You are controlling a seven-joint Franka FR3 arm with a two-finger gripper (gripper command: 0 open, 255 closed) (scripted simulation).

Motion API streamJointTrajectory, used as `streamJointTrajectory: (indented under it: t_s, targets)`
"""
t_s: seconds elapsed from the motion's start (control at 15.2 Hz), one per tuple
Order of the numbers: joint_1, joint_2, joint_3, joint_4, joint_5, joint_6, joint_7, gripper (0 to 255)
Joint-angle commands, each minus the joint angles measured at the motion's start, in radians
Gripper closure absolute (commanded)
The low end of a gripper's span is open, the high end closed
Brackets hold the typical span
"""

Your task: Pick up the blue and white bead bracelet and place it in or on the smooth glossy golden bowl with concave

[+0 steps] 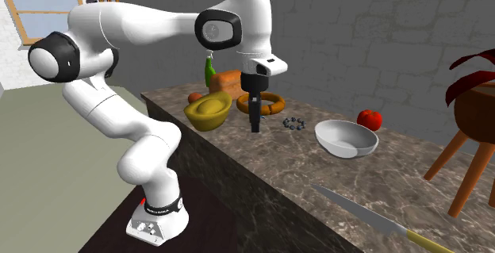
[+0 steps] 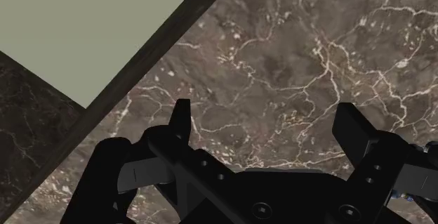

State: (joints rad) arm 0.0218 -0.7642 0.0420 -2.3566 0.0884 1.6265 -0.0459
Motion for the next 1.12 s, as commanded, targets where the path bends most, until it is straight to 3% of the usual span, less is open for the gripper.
streamJointTrajectory:
  t_s: [0.0,0.59,1.06]
  targets:
    - [0.000,0.000,0.000,0.000,0.000,0.000,0.000,0]
    - [0.035,0.186,0.204,0.079,0.074,0.130,0.238,0]
    - [0.036,0.394,0.358,0.216,0.057,0.214,0.435,0]
